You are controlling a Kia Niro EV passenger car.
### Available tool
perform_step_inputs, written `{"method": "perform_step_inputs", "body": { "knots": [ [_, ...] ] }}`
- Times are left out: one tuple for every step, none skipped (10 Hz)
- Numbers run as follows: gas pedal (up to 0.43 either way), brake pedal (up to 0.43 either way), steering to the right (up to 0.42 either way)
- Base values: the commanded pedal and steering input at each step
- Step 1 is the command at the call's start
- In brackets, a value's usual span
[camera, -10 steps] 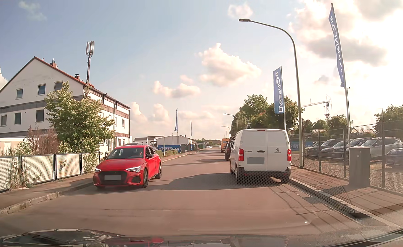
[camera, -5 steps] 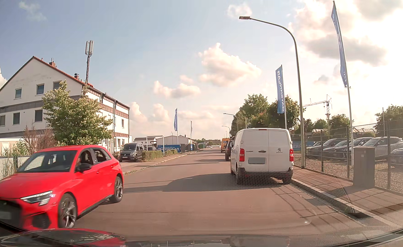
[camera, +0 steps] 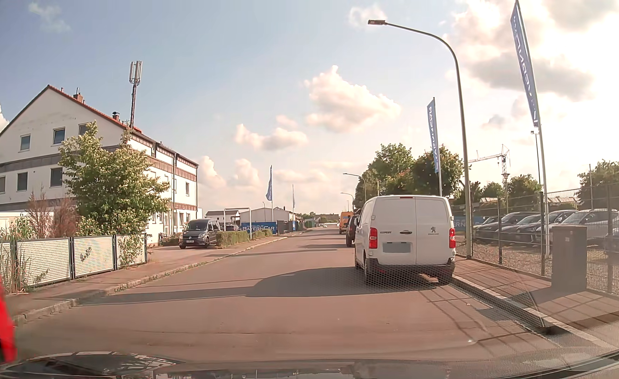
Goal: Follow the waypoints while adhering to traffic rules and regulations
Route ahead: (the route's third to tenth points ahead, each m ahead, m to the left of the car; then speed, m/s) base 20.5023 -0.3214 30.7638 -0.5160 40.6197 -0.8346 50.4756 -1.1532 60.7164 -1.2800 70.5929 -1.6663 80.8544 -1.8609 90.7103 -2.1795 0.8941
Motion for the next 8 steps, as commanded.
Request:
{"method": "perform_step_inputs", "body": {
  "knots": [
    [0.008,0.018,-0.033],
    [0.067,0.018,-0.051],
    [0.15,0.018,-0.068],
    [0.177,0.012,-0.08],
    [0.209,0.012,-0.091],
    [0.209,0.018,-0.108],
    [0.209,0.012,-0.129],
    [0.209,0.018,-0.151]
  ]
}}
